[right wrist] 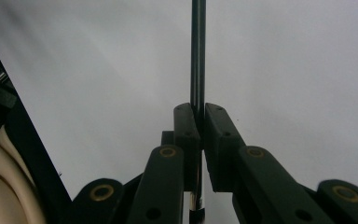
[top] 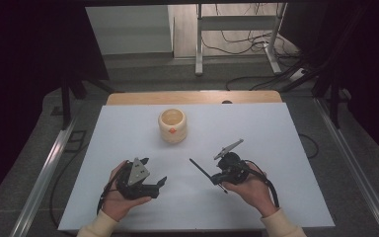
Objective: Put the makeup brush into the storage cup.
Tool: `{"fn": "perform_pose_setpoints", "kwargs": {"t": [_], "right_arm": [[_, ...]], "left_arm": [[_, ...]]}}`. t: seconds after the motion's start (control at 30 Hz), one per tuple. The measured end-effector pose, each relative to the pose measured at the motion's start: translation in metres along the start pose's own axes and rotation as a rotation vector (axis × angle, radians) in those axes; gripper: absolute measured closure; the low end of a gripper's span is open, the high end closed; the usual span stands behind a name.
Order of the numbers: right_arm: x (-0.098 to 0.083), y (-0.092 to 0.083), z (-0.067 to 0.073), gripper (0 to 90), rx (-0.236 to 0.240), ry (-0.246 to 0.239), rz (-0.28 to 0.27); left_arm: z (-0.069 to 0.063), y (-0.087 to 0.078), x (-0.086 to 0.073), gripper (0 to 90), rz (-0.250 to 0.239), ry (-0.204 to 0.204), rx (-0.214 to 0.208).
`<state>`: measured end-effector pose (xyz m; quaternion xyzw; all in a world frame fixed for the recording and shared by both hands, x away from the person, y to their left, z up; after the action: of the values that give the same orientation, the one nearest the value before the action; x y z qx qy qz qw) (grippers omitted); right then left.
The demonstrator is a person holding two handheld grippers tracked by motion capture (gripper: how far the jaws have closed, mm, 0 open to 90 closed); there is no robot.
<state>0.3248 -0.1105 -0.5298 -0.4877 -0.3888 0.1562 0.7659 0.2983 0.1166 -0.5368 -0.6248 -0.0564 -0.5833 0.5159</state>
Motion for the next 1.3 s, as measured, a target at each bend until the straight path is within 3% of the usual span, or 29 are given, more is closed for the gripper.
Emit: {"fn": "perform_pose_setpoints", "kwargs": {"t": [0.4, 0.53, 1.03, 1.3], "right_arm": [[0.001, 0.004, 0.005, 83.5, 0.007, -0.018, 0.009], [0.000, 0.010, 0.010, 83.5, 0.013, -0.039, 0.033], [0.000, 0.016, 0.014, 83.5, 0.020, -0.054, 0.048], [0.001, 0.015, 0.016, 83.5, 0.026, -0.061, 0.046]], "left_arm": [[-0.006, 0.005, 0.005, 14.9, -0.002, 0.029, -0.006], [-0.012, 0.009, 0.007, 14.9, 0.021, 0.051, -0.025], [-0.023, 0.023, 0.008, 15.0, 0.057, 0.128, -0.024], [-0.030, 0.030, 0.011, 14.8, 0.061, 0.144, -0.034]]}}
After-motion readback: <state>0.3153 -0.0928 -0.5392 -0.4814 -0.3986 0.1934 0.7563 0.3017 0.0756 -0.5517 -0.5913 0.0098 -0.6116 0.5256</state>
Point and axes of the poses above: each handheld gripper's, and its own axes: y roughly forward along the jaws, x roughly out of its top, z roughly to its left, the point moved 8 cm from there along y, roughly forward along the jaws, and after that the axes turned 5 degrees about y, right-handed, at the moved point
